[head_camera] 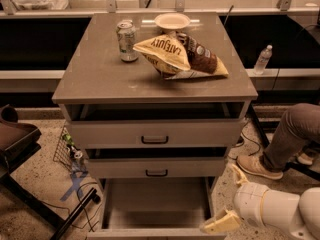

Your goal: Close bottom drawer

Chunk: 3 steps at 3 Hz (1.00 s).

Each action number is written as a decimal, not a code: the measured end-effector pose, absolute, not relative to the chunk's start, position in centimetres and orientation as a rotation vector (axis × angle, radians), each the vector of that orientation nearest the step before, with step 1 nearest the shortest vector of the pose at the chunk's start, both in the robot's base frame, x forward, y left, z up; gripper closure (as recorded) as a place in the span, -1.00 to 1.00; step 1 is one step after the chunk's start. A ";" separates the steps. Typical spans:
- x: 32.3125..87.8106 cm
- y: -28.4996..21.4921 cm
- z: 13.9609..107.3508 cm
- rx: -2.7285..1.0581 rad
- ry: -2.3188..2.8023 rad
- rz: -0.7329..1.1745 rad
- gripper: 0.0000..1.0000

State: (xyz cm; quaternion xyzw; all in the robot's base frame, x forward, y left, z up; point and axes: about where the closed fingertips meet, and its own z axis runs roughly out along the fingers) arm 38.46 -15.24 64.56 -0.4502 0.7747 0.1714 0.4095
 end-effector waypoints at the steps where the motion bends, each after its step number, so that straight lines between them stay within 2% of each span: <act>1: 40.1 -16.4 62.9 -1.066 1.961 0.375 -1.00; 3: 39.9 -17.0 60.7 -1.043 1.997 0.374 -1.00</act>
Offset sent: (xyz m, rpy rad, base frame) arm 0.0156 -0.0107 -0.0177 0.0011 -0.0254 -0.0638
